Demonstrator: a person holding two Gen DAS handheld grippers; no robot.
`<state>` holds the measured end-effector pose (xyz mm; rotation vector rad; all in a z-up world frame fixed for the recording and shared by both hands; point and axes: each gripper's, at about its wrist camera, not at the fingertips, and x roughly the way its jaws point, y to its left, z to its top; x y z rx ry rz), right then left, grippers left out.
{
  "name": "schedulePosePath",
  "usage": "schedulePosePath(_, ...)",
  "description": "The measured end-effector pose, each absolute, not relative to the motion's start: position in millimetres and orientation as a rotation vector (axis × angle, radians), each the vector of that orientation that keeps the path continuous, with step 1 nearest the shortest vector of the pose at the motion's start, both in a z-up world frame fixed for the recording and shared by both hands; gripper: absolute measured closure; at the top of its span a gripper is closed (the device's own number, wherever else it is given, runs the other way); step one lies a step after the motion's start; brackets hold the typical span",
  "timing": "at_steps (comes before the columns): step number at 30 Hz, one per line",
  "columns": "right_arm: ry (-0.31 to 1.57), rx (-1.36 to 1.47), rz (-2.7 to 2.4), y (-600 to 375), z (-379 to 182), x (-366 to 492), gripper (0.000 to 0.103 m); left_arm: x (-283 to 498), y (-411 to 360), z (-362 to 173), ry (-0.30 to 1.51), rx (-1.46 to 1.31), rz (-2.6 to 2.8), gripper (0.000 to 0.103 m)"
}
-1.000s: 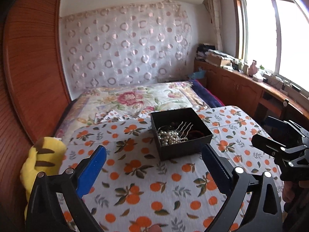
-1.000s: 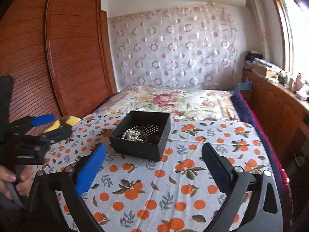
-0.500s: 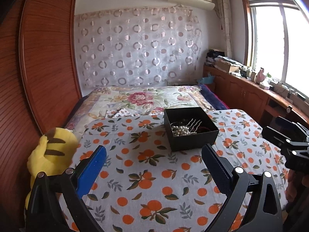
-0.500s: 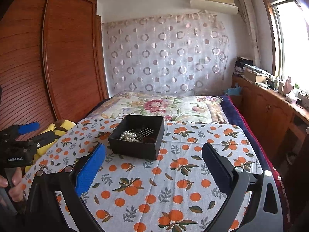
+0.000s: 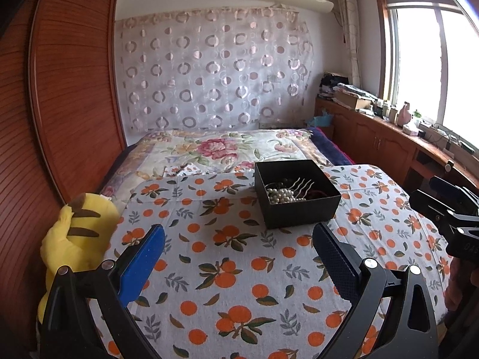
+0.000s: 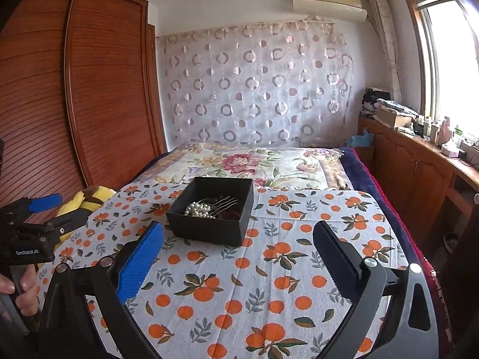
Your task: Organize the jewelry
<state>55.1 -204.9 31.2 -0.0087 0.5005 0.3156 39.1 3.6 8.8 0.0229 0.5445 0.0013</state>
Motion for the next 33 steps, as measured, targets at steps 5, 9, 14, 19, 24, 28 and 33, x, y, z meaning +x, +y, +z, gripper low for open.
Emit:
schedulePosePath(5, 0.502, -0.010, 0.317, -203.8, 30.1, 54.8, 0.003, 38.9, 2.8, 6.9, 0.546, 0.023, 0.001, 0.008)
schedulePosePath(9, 0.502, -0.008, 0.310, -203.7, 28.6, 54.7, 0.003, 38.8, 2.8, 7.1, 0.546, 0.023, 0.002, 0.008)
schedulePosePath(14, 0.501, -0.010, 0.312, -204.3, 29.6, 54.8, 0.003, 38.8, 2.9, 7.3, 0.545, 0.022, 0.001, 0.008)
schedulePosePath(19, 0.500, -0.009, 0.310, -205.3, 28.9, 54.8, 0.003, 38.6, 3.1, 7.4, 0.544, 0.022, 0.002, 0.008)
schedulePosePath(24, 0.497, -0.009, 0.304, -209.7, 26.2, 55.0, 0.003, 37.3, 2.7, 9.0, 0.537, 0.021, 0.001, 0.008)
schedulePosePath(28, 0.495, -0.007, 0.302, -210.6, 27.0, 54.2, 0.003, 36.9, 1.8, 9.2, 0.535, 0.021, 0.002, 0.008)
schedulePosePath(33, 0.490, -0.006, 0.299, -210.1, 30.2, 53.6, 0.003, 37.0, 2.5, 10.4, 0.535, 0.021, 0.002, 0.008)
